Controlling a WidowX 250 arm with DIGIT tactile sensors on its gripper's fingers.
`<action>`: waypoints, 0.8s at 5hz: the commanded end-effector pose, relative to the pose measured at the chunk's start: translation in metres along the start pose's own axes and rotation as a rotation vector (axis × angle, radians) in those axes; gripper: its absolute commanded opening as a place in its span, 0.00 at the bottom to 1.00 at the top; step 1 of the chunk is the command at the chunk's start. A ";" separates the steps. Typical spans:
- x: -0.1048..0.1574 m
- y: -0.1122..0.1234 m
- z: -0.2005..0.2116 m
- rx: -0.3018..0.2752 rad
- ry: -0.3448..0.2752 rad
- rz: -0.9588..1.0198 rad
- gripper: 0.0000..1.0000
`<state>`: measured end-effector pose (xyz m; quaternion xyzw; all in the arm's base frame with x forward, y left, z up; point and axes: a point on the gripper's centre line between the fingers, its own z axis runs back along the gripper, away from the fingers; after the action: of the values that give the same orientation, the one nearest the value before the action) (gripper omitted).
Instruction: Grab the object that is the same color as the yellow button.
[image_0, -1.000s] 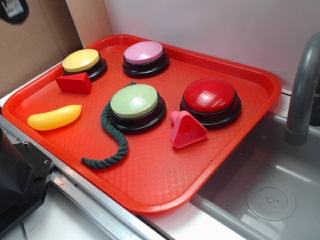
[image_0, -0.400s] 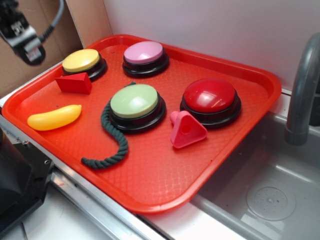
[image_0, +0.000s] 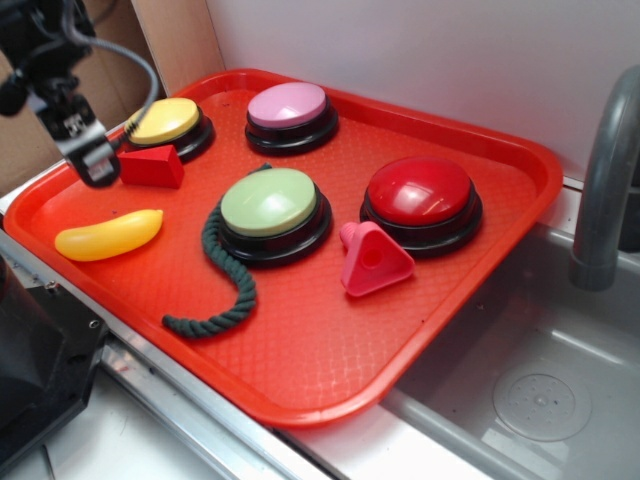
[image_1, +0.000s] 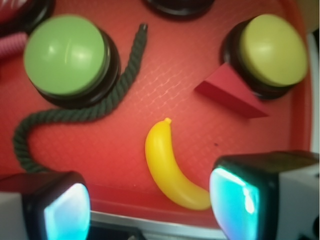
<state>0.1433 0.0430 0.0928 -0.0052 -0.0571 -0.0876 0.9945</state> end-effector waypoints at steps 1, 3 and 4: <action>-0.002 0.008 -0.046 -0.009 0.073 -0.059 1.00; -0.008 0.013 -0.072 0.001 0.110 -0.061 1.00; -0.009 0.014 -0.075 0.020 0.114 -0.004 0.94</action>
<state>0.1421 0.0556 0.0151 0.0051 0.0066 -0.0884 0.9960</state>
